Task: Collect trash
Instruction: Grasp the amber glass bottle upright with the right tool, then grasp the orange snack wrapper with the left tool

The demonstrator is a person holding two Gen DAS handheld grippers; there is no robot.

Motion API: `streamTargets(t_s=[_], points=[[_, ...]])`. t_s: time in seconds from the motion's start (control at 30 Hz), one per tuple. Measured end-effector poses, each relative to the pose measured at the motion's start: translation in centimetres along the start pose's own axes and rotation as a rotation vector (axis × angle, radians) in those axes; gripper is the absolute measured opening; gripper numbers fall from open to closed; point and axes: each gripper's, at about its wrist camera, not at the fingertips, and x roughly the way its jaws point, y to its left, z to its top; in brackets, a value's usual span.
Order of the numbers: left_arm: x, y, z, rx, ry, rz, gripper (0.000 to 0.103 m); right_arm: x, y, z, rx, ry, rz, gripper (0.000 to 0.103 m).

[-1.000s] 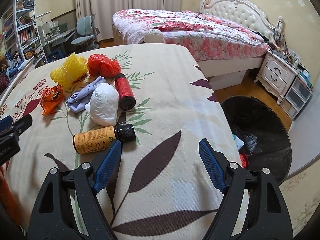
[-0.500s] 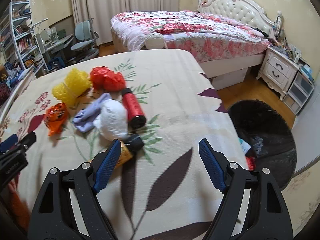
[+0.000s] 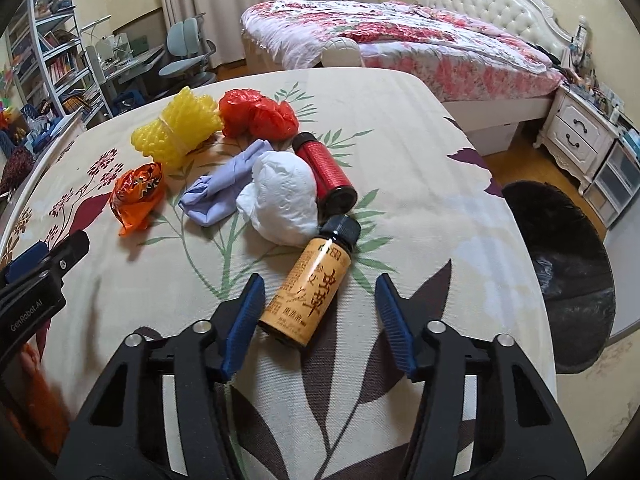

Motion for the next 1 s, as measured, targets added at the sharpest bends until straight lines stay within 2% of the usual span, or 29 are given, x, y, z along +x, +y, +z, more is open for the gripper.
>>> streamTargets(t_s=[0.07, 0.13, 0.23, 0.57, 0.8, 0.87, 0.9, 0.97, 1.0], points=[[0.0, -0.2, 0.0, 0.004, 0.0, -0.004, 0.08, -0.1, -0.3, 0.0, 0.001, -0.004, 0.0, 0.047], [0.0, -0.5, 0.0, 0.01, -0.002, -0.008, 0.08, -0.1, -0.6, -0.1, 0.002, -0.006, 0.0, 0.035], [-0.1, -1.0, -0.1, 0.019, -0.003, -0.017, 0.08, -0.1, -1.1, 0.0, 0.005, -0.01, 0.007, 0.023], [0.2, -3.8, 0.3, 0.065, -0.003, -0.051, 0.08, -0.4, -3.7, 0.0, 0.021, -0.036, -0.018, 0.023], [2.3, -5.7, 1.6, 0.076, 0.036, -0.063, 0.079, 0.1, -5.5, 0.4, 0.046, -0.037, -0.007, 0.023], [2.9, -6.0, 1.9, 0.078, 0.059, -0.073, 0.063, 0.3, -5.7, 0.5, 0.052, -0.032, -0.001, 0.023], [3.2, -6.1, 2.0, 0.081, 0.071, -0.076, 0.059, 0.3, -5.8, 0.5, 0.053, -0.029, 0.003, 0.023], [3.8, -6.2, 2.1, 0.084, 0.094, -0.085, 0.042, 0.4, -5.8, 0.5, 0.052, -0.028, 0.006, 0.023], [3.9, -6.3, 2.1, 0.09, 0.094, -0.078, 0.041, 0.4, -5.8, 0.6, 0.051, -0.027, 0.007, 0.023]])
